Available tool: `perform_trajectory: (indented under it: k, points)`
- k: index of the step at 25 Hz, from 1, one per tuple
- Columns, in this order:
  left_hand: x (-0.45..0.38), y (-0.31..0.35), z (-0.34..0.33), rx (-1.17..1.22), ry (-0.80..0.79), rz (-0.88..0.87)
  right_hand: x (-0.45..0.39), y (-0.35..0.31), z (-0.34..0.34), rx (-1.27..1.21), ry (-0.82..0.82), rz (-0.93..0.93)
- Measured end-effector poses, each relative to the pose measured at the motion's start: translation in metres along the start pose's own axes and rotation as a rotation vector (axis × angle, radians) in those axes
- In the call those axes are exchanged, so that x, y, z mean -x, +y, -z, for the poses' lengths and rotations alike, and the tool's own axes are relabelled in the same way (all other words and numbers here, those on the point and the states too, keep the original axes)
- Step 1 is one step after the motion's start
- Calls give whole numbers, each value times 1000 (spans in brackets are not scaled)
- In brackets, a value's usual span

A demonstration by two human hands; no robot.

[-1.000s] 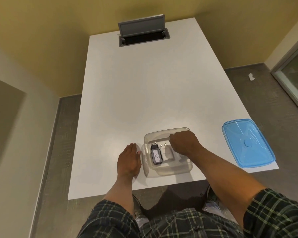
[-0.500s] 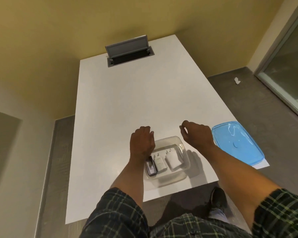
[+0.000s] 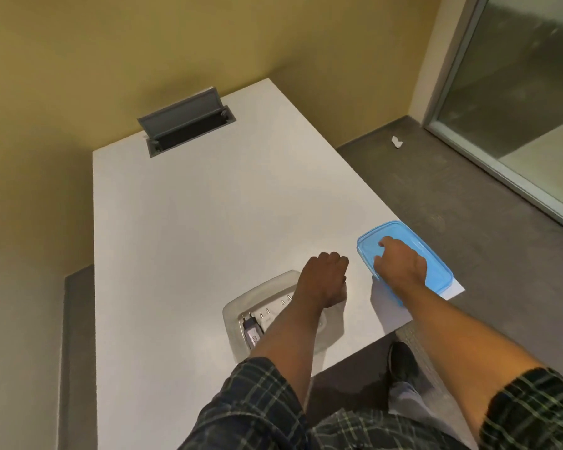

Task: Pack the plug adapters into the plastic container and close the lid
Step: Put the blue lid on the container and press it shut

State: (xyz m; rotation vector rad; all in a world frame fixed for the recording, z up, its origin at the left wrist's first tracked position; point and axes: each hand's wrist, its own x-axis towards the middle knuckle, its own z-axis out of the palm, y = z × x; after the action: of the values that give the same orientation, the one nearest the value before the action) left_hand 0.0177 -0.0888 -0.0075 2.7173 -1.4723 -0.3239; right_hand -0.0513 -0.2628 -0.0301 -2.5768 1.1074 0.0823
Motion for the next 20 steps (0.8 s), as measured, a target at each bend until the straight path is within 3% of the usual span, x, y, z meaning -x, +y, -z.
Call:
perform_trajectory:
  k: [6, 20]
  points:
    - [-19, 28, -15, 4, -135, -23, 4, 41, -6, -13, -71, -6]
    - [-63, 36, -45, -83, -356, -111, -5, 63, -26, 155, -342, 179]
